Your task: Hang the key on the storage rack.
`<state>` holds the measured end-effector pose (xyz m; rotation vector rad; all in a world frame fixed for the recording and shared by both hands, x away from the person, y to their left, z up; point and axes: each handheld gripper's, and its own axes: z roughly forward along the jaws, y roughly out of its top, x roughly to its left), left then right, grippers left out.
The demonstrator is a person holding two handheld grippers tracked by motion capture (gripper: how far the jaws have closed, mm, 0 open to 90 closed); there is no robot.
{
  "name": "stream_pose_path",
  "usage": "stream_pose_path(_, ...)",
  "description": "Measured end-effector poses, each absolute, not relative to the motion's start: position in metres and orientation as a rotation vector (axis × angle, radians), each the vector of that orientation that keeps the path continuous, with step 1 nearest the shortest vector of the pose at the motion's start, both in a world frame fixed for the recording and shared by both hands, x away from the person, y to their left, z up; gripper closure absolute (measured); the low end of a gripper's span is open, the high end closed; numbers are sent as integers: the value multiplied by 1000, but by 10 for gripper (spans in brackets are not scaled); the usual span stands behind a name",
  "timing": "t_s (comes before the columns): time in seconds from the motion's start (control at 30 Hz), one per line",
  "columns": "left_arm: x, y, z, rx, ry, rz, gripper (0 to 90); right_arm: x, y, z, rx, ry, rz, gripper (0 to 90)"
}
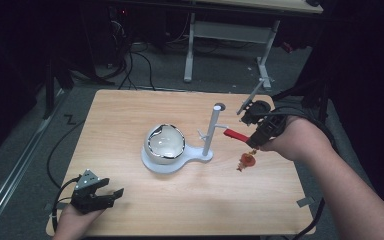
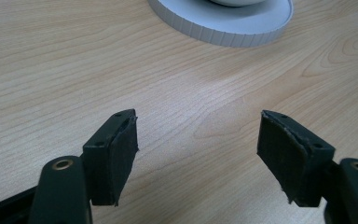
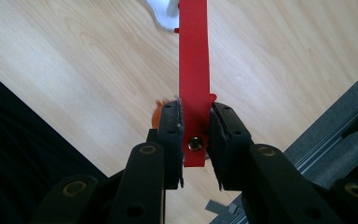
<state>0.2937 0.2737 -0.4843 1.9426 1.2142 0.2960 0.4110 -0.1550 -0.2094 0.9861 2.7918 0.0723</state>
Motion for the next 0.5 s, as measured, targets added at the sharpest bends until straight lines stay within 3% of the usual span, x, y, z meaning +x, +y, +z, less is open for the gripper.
stream_pose_path(0.5, 290, 280, -484, 1934, 1236, 303, 293, 444, -114, -213, 899, 2828, 61, 752)
